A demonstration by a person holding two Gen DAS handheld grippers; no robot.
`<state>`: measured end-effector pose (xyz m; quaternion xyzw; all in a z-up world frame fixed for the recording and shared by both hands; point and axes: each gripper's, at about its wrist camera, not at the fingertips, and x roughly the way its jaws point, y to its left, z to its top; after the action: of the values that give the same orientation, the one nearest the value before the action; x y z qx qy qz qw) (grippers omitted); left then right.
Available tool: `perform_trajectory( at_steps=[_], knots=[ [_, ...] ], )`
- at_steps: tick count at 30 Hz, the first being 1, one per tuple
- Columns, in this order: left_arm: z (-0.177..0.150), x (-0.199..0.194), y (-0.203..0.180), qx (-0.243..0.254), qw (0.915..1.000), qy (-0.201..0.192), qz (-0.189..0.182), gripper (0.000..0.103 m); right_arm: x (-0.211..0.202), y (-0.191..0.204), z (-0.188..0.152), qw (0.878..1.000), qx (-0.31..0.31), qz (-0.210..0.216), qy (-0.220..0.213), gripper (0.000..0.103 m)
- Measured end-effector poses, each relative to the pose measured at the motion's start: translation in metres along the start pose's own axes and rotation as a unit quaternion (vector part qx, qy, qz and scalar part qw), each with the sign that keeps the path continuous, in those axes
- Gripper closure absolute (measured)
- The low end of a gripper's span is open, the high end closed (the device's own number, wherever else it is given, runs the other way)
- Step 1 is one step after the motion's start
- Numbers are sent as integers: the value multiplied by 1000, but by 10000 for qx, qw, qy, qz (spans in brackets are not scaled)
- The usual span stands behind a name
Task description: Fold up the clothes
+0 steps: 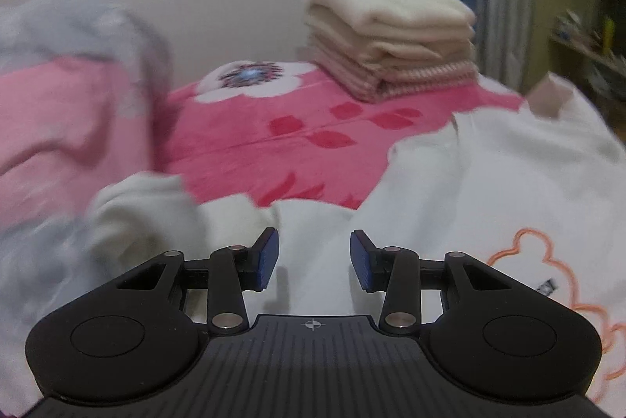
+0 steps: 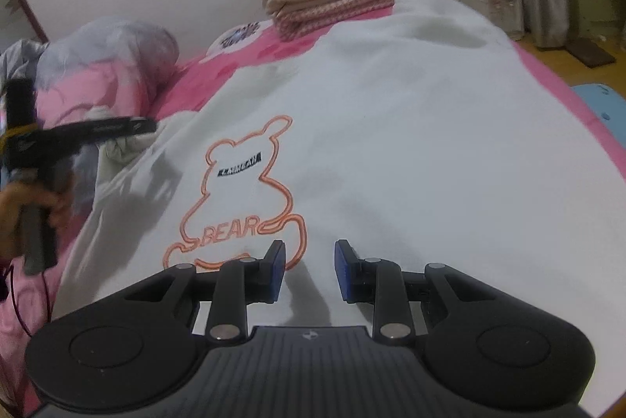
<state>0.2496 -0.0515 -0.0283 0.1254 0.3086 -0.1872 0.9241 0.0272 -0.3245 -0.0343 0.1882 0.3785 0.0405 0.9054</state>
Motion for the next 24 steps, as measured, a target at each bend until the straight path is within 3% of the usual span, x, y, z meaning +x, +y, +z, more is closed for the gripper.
perform_trajectory(
  at_steps=[4, 9, 12, 16, 24],
  knots=[
    [4, 33, 2, 276, 9996, -1, -50, 70, 4, -2, 0, 9999, -129, 105, -42, 73],
    [-2, 58, 3, 385, 9982, 315, -345, 71, 9, -1, -1, 9991, -394, 162, -59, 71],
    [-9, 59, 3, 337, 9986, 129, -380, 72, 10, 2, -2, 9978, -635, 160, -71, 70],
    [-15, 58, 3, 182, 9998, -120, -25, 98, 12, 6, -4, 9956, -925, 114, -104, 69],
    [-11, 43, 10, -173, 9967, -648, 456, 102, 12, 5, -4, 9948, -1003, 130, -140, 69]
  ],
)
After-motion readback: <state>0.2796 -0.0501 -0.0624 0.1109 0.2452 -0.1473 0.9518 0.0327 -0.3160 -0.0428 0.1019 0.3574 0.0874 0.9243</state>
